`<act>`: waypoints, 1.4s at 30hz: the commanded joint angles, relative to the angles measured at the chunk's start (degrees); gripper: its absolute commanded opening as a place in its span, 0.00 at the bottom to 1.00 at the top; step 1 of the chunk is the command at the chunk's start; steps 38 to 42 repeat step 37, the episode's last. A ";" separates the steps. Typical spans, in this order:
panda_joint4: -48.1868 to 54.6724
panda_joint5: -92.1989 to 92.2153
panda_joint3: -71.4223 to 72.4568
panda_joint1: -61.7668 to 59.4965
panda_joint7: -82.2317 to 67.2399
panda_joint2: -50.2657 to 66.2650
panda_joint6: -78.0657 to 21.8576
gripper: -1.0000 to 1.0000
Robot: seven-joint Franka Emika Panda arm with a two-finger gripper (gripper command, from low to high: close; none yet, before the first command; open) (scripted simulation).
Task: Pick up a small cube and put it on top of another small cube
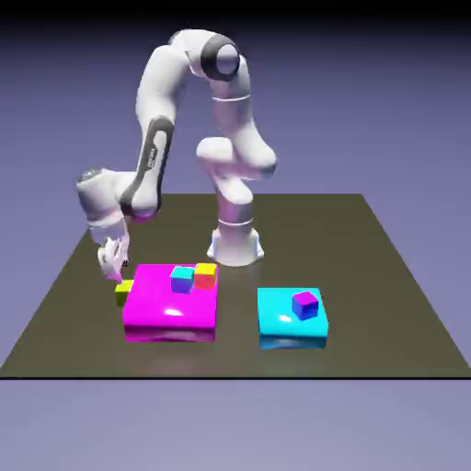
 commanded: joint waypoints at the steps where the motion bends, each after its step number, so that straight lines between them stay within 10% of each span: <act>1: 0.26 2.03 1.51 -0.94 -1.50 2.08 1.66 0.50; 3: 0.77 6.04 4.49 -2.80 -4.46 6.19 4.96 0.50; 4: 0.77 6.04 4.49 -2.80 -4.47 6.19 4.96 0.00; 26: -0.97 -27.67 2.75 25.35 -19.71 -33.08 -30.67 0.00; 34: -6.74 -27.43 1.90 25.11 -19.40 -25.26 -18.27 0.00; 35: -6.74 -27.43 1.90 25.11 -19.40 -25.26 -18.27 1.00; 42: -5.72 -27.56 2.05 25.10 -19.23 -26.74 -20.76 1.00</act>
